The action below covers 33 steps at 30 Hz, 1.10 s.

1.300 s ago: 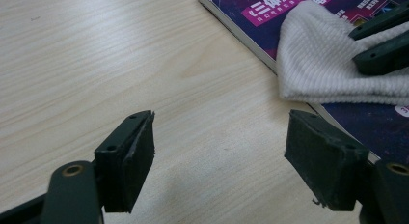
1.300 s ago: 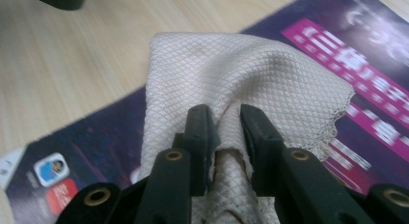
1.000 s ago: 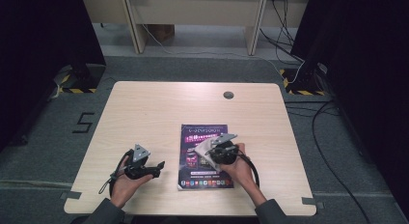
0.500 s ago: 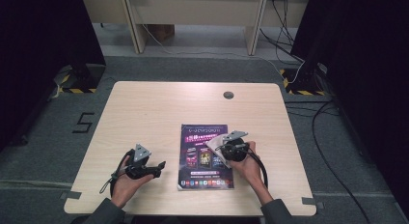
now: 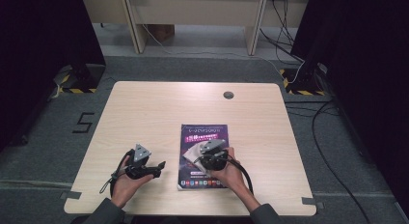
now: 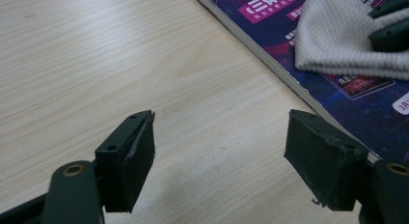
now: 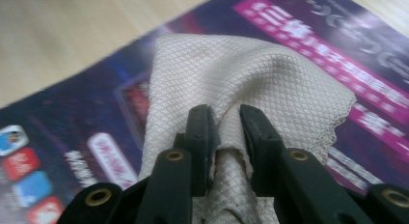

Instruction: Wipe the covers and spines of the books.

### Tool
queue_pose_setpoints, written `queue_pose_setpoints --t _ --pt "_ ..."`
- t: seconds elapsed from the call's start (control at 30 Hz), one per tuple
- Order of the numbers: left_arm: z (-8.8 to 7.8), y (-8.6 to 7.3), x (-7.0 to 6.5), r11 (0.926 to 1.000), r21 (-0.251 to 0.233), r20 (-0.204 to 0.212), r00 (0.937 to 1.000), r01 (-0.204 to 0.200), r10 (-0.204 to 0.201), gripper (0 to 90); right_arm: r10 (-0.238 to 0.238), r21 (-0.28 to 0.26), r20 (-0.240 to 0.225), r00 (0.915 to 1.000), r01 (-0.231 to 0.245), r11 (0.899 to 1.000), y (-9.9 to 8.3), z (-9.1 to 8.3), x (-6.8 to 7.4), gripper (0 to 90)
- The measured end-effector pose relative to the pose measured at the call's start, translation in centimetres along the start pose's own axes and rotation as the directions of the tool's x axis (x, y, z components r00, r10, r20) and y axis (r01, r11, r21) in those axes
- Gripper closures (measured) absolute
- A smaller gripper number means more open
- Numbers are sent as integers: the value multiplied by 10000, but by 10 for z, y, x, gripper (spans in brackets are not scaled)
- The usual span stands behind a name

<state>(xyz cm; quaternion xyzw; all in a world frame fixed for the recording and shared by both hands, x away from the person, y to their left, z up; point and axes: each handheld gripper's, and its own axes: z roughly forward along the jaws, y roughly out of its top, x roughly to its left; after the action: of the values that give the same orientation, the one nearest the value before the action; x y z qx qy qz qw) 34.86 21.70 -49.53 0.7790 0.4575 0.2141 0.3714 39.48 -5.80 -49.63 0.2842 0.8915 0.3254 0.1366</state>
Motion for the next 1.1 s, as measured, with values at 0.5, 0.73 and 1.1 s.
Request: queue_pose_setpoints --t 0.5,0.73,1.1 --pt "-1 0 0 10000 -22 -61 10000 44 -44 256 -690 -162 -947 9931 677 9976 4 2 39 745" --pt "-2 0 1 10000 -51 -137 9999 66 -67 256 -1090 -276 -1401 9841 1062 9940 1 -1 57 744" --pt "-2 0 1 10000 -18 -152 9999 24 -24 255 -1300 -255 -1777 9755 1275 9915 -2 -5 62 740"
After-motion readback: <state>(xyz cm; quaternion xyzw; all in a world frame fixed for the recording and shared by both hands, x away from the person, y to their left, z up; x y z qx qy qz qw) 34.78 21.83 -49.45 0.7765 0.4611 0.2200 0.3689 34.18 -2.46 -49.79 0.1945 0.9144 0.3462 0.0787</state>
